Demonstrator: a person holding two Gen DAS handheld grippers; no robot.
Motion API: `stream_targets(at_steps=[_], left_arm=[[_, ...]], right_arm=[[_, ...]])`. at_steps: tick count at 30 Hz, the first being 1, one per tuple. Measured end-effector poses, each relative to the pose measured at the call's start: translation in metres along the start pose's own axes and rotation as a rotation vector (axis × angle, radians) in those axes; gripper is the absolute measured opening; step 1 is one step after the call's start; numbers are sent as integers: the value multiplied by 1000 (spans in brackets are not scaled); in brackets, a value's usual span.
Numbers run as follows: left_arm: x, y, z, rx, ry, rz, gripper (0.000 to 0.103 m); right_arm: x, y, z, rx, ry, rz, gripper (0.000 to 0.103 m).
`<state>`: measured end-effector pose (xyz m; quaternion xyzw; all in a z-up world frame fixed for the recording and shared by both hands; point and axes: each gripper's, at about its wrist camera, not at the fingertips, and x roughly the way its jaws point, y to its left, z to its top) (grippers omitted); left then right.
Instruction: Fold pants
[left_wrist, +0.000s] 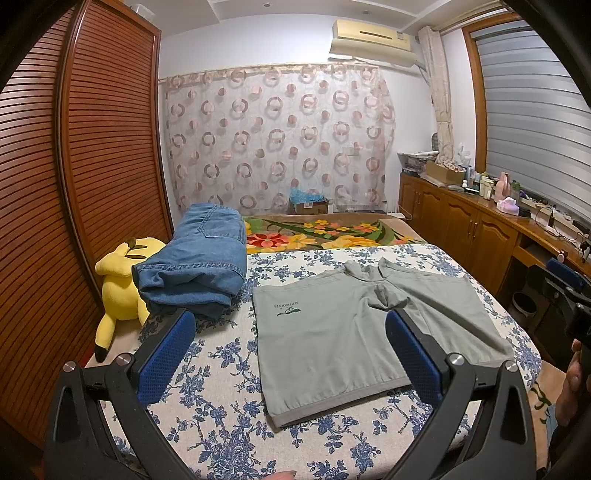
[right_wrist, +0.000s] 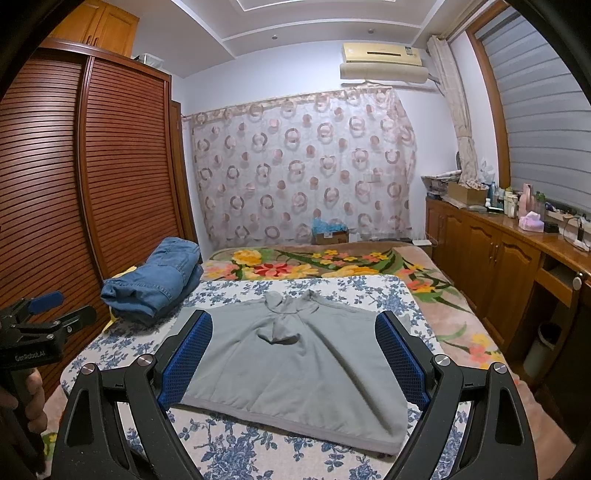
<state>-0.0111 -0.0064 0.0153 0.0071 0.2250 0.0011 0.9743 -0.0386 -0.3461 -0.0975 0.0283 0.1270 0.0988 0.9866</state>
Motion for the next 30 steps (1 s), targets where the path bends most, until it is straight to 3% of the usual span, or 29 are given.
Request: stream_targets(at_steps=[30], left_arm=[[-6, -4, 7, 3, -3, 0, 103]], right_arm=[[1, 3, -1, 3, -4, -1, 91]])
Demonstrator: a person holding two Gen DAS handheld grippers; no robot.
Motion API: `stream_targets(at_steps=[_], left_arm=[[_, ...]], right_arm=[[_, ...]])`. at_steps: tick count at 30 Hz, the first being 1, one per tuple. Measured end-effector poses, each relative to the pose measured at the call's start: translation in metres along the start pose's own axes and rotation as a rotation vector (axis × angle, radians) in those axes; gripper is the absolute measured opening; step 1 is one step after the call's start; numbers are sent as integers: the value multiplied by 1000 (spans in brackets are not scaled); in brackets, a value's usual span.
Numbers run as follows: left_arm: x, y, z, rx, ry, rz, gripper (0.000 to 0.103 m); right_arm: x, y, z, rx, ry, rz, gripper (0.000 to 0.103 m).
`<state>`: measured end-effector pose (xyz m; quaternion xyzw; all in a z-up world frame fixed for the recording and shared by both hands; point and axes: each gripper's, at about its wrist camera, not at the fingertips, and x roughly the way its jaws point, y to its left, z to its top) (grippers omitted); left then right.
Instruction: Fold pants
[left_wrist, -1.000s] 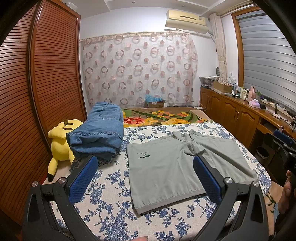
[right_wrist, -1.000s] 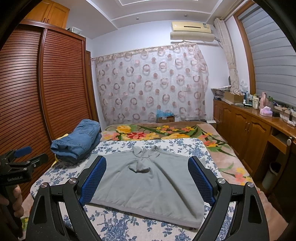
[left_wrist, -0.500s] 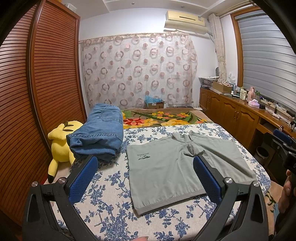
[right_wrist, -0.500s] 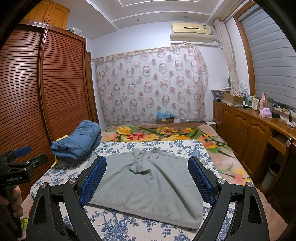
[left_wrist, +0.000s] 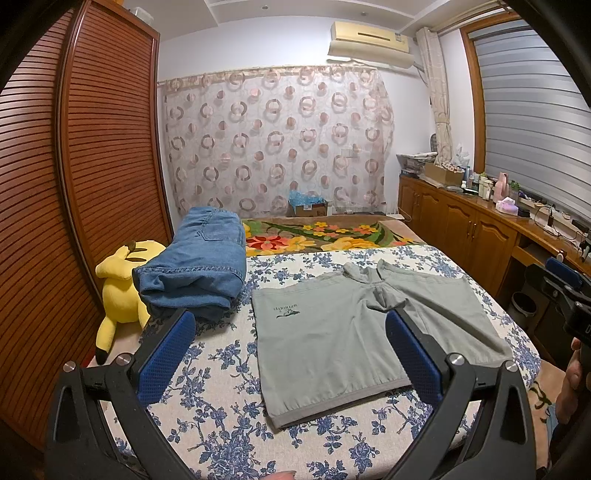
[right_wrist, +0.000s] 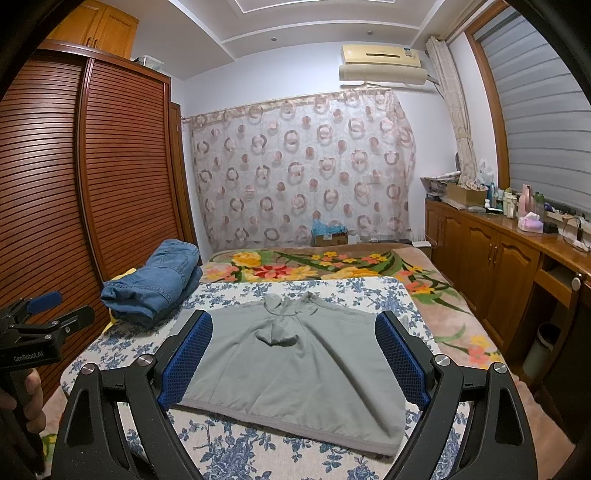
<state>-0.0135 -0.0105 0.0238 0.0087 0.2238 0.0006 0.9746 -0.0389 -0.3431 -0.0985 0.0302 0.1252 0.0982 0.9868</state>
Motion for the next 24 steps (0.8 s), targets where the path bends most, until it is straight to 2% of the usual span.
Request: stream_targets(at_steps=[6, 24], left_arm=[[-10, -10, 20, 10, 25, -1, 103], [67, -16, 2, 87, 128, -68, 103]], right_arm=[[7, -5, -3, 14, 17, -2, 91], [34, -16, 3, 24, 79, -41, 91]])
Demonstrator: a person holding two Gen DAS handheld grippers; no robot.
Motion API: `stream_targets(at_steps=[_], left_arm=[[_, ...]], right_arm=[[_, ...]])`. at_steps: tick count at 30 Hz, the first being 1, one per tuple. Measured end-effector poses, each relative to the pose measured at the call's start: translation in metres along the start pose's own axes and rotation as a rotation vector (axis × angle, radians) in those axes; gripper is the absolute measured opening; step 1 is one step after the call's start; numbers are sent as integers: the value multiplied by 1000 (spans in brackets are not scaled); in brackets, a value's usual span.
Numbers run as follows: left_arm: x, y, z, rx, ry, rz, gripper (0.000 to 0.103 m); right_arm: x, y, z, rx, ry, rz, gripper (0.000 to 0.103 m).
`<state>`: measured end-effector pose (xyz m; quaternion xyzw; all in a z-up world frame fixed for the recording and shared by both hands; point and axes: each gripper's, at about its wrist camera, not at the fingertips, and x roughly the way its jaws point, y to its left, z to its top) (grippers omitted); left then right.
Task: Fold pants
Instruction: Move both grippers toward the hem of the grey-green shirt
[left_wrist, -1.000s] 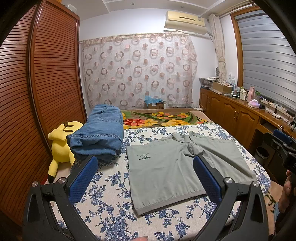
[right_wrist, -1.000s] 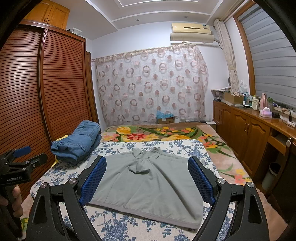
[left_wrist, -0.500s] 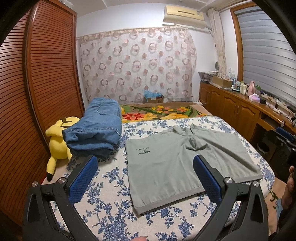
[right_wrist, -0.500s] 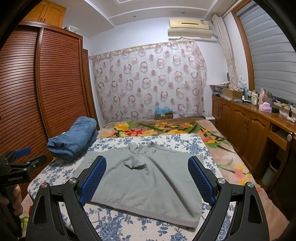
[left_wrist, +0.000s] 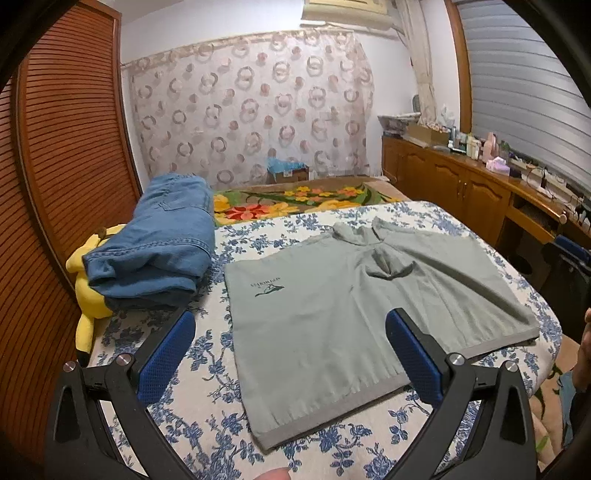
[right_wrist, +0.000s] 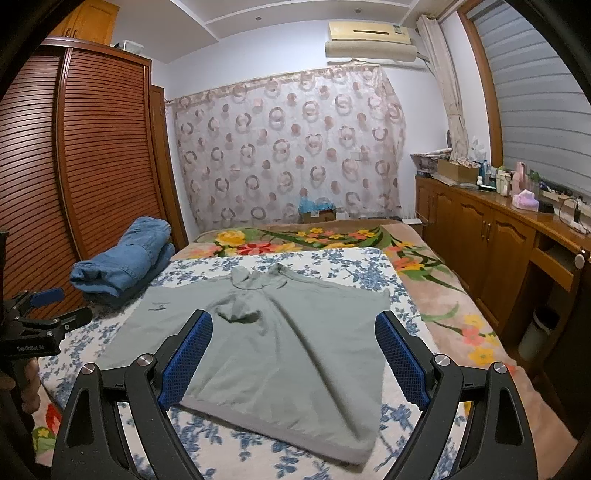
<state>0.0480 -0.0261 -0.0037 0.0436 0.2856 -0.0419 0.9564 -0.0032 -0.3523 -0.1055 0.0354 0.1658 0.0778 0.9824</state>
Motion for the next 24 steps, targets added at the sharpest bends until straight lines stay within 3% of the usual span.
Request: stream_targets(at_steps=[10, 24], left_arm=[[38, -13, 0, 35, 55, -61, 103], [67, -29, 1, 74, 124, -150, 103]], right_arm=[[14, -4, 8, -33, 57, -23, 90], [69, -39, 38, -35, 282, 7, 59]])
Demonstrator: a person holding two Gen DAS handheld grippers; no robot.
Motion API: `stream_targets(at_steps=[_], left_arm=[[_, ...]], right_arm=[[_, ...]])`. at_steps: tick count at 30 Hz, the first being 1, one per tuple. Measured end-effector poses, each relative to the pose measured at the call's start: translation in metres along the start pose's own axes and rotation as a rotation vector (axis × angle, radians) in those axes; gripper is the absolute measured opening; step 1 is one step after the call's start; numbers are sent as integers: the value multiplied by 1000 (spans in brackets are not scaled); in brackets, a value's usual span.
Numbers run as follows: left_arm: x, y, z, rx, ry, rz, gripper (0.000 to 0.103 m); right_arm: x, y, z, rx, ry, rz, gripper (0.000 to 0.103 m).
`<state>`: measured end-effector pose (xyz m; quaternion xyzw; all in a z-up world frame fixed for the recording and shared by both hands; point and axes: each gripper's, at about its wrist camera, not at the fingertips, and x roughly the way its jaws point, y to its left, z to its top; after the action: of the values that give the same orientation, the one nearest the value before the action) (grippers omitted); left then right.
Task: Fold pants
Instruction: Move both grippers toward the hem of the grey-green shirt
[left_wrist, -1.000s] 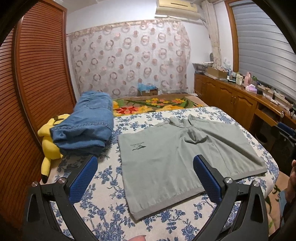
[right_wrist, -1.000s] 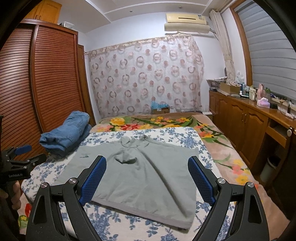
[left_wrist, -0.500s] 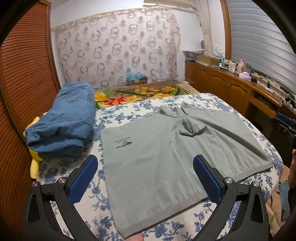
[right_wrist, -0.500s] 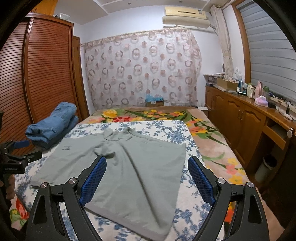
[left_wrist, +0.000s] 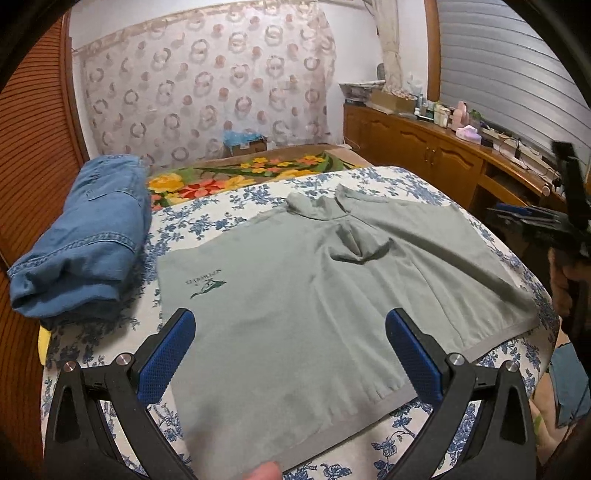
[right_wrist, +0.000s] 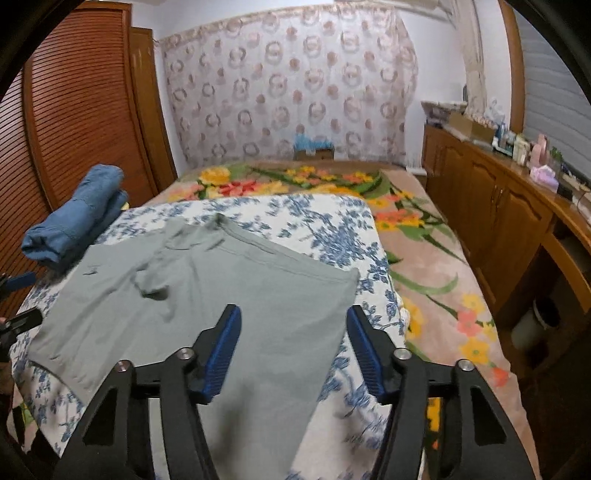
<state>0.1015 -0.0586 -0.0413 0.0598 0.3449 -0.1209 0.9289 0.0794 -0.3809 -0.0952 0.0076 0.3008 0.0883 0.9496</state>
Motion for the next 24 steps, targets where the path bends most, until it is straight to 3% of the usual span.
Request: stream_targets(at_steps=[10, 16, 20, 24], left_arm=[[20, -1, -9, 4, 80, -40, 103], [29, 4, -14, -14, 109, -41, 103], [33, 6, -17, -16, 130, -51, 103], [38, 10, -19, -27, 142, -55, 103]], right_arm=[[27, -32, 29, 104, 155, 5, 36], [21, -35, 42, 130, 161, 2, 33], [17, -32, 40, 117, 159, -8, 15], [15, -34, 39, 121, 166, -12, 5]])
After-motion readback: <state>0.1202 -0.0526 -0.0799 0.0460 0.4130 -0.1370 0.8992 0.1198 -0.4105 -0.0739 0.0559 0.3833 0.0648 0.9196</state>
